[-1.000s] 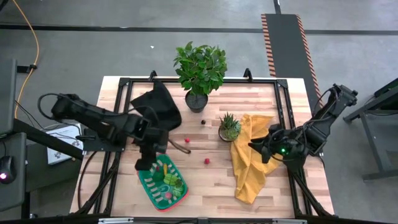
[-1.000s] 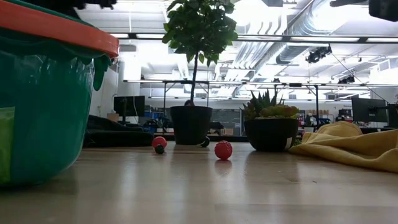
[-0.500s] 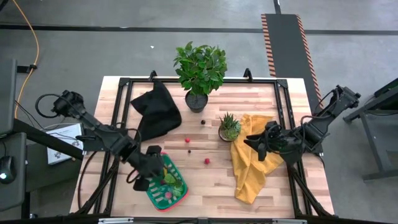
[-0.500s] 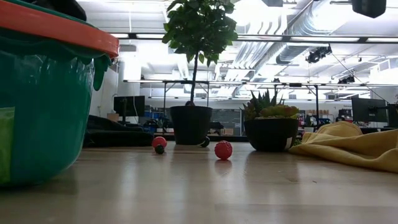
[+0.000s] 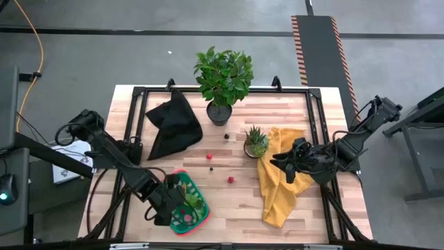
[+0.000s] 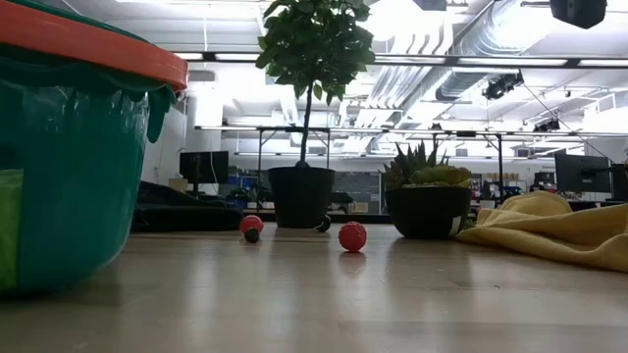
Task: Pick and placing Produce into tupperware
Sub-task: Put the bottom red cherry into the blue basket, then put the red raspberry into the blue basket
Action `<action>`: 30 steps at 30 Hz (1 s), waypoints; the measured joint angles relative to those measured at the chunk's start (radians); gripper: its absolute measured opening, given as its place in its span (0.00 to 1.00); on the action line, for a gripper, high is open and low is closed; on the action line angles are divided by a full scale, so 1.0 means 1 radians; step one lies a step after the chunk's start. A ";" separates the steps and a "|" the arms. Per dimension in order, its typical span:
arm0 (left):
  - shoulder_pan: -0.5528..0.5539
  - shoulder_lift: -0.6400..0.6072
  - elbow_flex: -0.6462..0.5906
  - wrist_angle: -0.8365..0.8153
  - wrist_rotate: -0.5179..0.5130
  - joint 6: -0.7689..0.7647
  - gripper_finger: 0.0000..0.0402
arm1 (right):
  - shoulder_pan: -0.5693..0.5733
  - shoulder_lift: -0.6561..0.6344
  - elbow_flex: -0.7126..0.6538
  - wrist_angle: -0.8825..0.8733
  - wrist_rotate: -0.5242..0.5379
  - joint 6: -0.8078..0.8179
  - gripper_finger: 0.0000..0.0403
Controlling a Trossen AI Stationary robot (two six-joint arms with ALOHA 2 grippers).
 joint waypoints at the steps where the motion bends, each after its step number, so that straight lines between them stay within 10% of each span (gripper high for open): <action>1: -0.001 0.002 0.000 0.011 -0.006 -0.008 0.00 | 0.000 0.004 0.000 0.002 -0.001 0.001 0.35; 20: 0.001 0.016 0.001 -0.012 -0.037 -0.060 0.24 | 0.000 0.028 -0.001 0.016 -0.042 -0.002 0.35; 30: 0.001 0.014 0.001 -0.027 0.034 -0.112 0.26 | -0.108 0.106 -0.001 0.249 -0.237 -0.177 0.35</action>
